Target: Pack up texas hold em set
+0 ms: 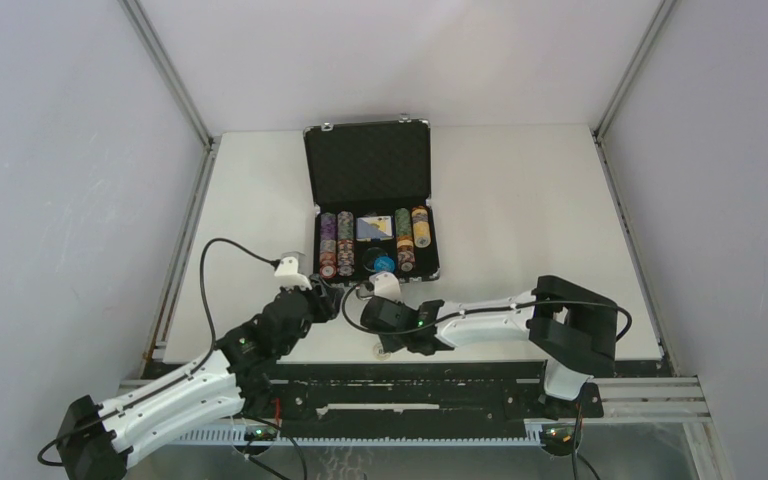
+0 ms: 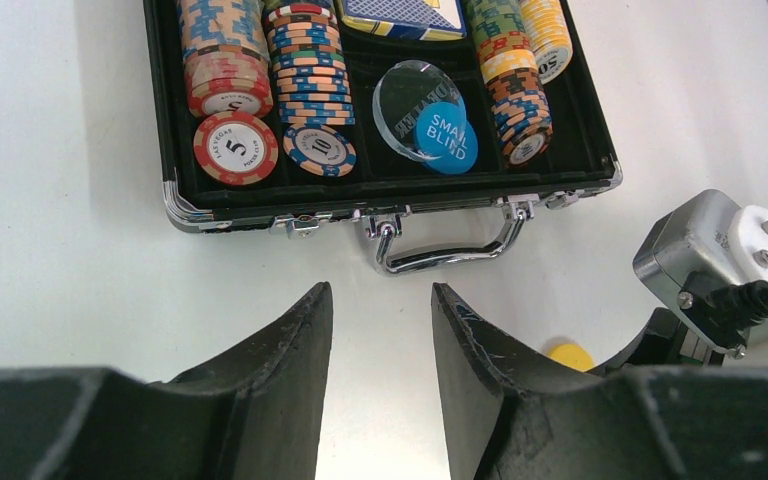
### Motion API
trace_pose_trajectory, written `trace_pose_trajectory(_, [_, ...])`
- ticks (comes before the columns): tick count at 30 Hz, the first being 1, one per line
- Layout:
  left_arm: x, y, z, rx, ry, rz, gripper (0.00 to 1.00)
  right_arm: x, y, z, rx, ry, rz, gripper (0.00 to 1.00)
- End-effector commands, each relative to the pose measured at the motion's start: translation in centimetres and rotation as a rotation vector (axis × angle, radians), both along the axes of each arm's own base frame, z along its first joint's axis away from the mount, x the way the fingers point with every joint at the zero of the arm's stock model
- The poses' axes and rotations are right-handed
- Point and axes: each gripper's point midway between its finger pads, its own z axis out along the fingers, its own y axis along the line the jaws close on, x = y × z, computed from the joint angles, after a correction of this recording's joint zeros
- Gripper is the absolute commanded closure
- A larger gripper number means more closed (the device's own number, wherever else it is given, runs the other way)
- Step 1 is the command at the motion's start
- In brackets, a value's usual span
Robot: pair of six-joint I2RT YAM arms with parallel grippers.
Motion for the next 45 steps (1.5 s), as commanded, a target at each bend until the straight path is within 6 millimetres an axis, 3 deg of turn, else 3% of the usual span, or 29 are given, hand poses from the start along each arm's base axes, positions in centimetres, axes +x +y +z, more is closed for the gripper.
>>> trace_pose_trajectory(1, [0.0, 0.5, -0.7, 0.011, -0.005, 0.01, 0.54, -0.3, 1.3, 0.6, 0.03, -0.005, -0.002, 0.73])
trace_pose_trajectory(11, [0.0, 0.3, -0.6, 0.005, -0.005, 0.002, 0.54, -1.0, 1.0, 0.3, 0.009, -0.004, -0.006, 0.73])
trace_pose_trajectory(17, [0.0, 0.2, -0.6, 0.005, -0.004, -0.003, 0.54, 0.1, 1.3, 1.7, 0.048, -0.035, -0.018, 0.72])
trace_pose_trajectory(21, [0.0, 0.2, -0.5, 0.006, -0.006, -0.002, 0.54, 0.9, 1.5, 3.5, 0.081, -0.082, -0.014, 0.63])
trace_pose_trajectory(24, [0.0, 0.2, -0.5, 0.005, -0.007, -0.002, 0.54, 1.0, 1.5, 4.1, 0.065, -0.13, 0.034, 0.48])
trace_pose_trajectory(27, [0.0, 0.3, -0.5, 0.005, -0.008, 0.0, 0.54, 0.5, 1.3, 3.8, 0.017, -0.183, 0.144, 0.33])
trace_pose_trajectory(29, [0.0, 0.4, -0.4, 0.005, -0.011, 0.0, 0.54, -0.2, 1.3, 3.5, 0.003, -0.192, 0.221, 0.29])
trace_pose_trajectory(34, [0.0, 0.4, -0.4, 0.003, -0.012, 0.0, 0.54, -2.2, 1.3, 2.7, -0.009, -0.167, 0.368, 0.26])
trace_pose_trajectory(45, [0.0, 0.3, -0.7, 0.01, -0.004, -0.003, 0.54, -3.9, 2.2, 2.5, -0.001, -0.171, 0.443, 0.26])
